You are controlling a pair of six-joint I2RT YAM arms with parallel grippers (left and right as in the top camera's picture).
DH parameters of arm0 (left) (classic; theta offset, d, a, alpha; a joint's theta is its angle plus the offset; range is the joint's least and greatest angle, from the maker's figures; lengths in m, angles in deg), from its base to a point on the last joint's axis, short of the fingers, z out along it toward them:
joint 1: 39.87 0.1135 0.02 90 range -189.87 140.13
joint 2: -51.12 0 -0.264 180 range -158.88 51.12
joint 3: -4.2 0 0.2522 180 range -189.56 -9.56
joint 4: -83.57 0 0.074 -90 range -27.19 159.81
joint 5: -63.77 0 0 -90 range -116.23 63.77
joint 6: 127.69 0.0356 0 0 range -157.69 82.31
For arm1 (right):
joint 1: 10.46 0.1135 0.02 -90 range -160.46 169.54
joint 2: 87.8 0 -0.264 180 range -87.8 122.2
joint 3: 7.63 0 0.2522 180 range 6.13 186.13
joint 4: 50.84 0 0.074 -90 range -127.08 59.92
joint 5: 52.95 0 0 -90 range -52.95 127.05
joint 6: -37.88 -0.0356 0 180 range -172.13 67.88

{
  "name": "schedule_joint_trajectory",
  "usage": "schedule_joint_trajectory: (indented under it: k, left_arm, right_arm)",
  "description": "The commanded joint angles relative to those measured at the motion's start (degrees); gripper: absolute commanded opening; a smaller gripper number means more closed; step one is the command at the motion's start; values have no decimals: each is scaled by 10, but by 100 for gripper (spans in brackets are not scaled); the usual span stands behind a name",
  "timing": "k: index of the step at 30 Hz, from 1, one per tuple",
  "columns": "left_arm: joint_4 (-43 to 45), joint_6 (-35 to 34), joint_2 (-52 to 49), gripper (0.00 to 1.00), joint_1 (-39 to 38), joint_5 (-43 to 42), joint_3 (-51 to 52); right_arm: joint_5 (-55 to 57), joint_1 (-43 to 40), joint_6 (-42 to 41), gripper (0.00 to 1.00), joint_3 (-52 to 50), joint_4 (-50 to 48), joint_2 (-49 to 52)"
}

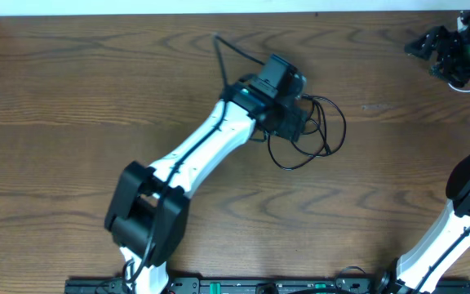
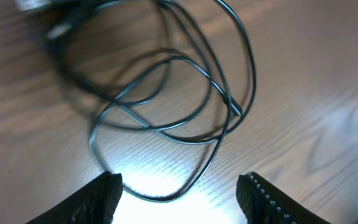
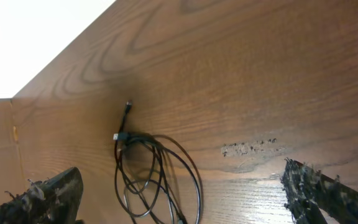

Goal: Untangle cables

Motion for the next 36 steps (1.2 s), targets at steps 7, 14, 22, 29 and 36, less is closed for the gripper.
schedule_joint_trajectory:
  k: [7,14,22,29,36]
  left_arm:
    - [46,266,-92,61,-5,-8,3]
    - [95,282,-130,61,-5,54,3]
    - [100,282,-131,54,-5,61,3]
    - [111,283,-132,43,-5,83,3]
    - [116,280,-128,8,-5,98,3]
  right_arm:
    - [61,19,16,99,1,20,-21]
    - [61,19,16,99,1,26,-21]
    - [61,19,16,99,1,31,-21]
    - [61,19,22,99,0,33,-21]
    - [61,19,22,99,0,44,-21]
